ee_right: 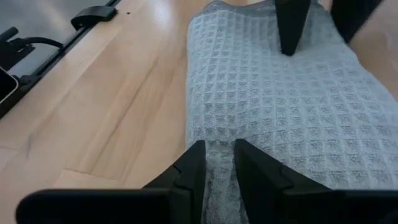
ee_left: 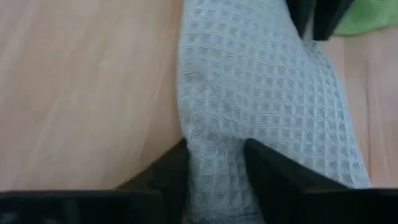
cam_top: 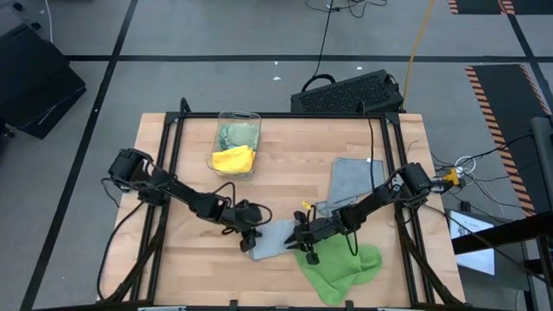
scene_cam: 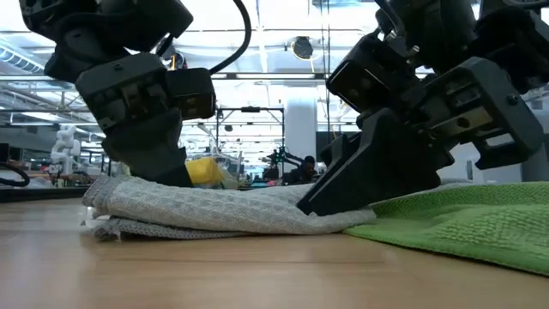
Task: Fold microfiber towels
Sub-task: Put the center gray microfiber cloth into the transparent bin
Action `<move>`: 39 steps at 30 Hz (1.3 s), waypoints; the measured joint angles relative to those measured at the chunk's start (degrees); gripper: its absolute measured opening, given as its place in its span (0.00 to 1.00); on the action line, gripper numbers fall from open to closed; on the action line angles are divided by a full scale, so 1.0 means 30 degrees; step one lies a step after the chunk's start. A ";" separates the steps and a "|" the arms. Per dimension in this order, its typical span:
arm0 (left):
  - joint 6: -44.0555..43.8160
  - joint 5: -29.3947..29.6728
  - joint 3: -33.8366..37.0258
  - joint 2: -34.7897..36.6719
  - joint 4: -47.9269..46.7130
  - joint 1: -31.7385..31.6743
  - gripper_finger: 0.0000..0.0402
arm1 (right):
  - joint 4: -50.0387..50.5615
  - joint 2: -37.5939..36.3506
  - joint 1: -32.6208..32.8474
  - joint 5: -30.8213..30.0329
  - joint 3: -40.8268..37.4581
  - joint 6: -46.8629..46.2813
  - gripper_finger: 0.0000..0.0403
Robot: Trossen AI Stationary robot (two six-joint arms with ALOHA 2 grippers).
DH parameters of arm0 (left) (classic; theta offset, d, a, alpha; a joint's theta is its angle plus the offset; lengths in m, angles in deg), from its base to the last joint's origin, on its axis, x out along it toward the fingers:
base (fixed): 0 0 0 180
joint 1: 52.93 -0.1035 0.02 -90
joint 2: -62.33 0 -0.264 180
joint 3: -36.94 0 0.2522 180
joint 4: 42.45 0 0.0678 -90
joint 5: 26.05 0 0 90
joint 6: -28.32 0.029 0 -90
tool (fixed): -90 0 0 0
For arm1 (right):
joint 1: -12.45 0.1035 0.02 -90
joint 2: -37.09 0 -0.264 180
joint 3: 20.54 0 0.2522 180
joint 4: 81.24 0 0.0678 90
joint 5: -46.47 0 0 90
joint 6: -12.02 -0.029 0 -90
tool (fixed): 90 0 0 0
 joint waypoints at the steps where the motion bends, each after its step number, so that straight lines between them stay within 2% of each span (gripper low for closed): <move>1: 0.0260 -0.0054 0.0000 -0.0081 0.0163 0.0084 0.32 | -0.0017 0.0000 -0.0003 -0.0038 -0.0004 0.0032 0.19; 4: 0.0841 -0.0761 0.0000 -0.0114 0.0556 0.0259 0.12 | 0.0173 -0.0366 -0.0007 -0.0450 -0.0041 0.0033 0.19; 6: 0.1004 -0.1057 -0.0014 -0.0118 0.0679 0.0362 0.05 | 0.0659 -0.0990 -0.0022 -0.0602 -0.0049 0.0280 0.19; 9: 0.1546 -0.0881 0.0000 0.0203 0.0510 0.0403 0.06 | 0.1960 -0.2584 -0.0007 -0.0969 -0.0056 0.0861 0.22; 12: 0.2790 0.0058 0.0112 0.1166 -0.0352 0.0471 0.05 | 0.4623 -0.4473 0.0000 -0.1967 -0.0055 0.1407 0.27; 18: 0.5053 0.2275 0.0095 0.4427 -0.2519 0.0413 0.04 | 0.8993 -0.8171 -0.0022 -0.5887 -0.0270 0.2515 0.38; 24: 0.7458 0.3112 -0.0495 0.7730 -0.5697 -0.0502 0.04 | 0.8410 -1.0302 -0.0117 -0.7735 -0.1794 0.4920 0.42; 30: 1.0389 0.3083 -0.3009 0.8811 -1.1234 -0.2893 0.04 | 0.4414 -1.0860 -0.0255 -0.8056 -0.3965 0.5817 0.40; 34: 1.2697 0.1713 -0.5231 0.8754 -1.3930 -0.4713 0.04 | 0.2871 -1.0852 -0.0262 -0.8048 -0.4837 0.6106 0.39; 36: 1.4044 0.0623 -0.6337 0.8761 -1.4209 -0.5647 0.04 | 0.2859 -1.0856 -0.0315 -0.8045 -0.5075 0.6250 0.39; 39: 1.5692 -0.0278 -0.7907 0.8758 -1.6383 -0.7104 0.04 | 0.2718 -1.0848 -0.0458 -0.8048 -0.5213 0.6611 0.39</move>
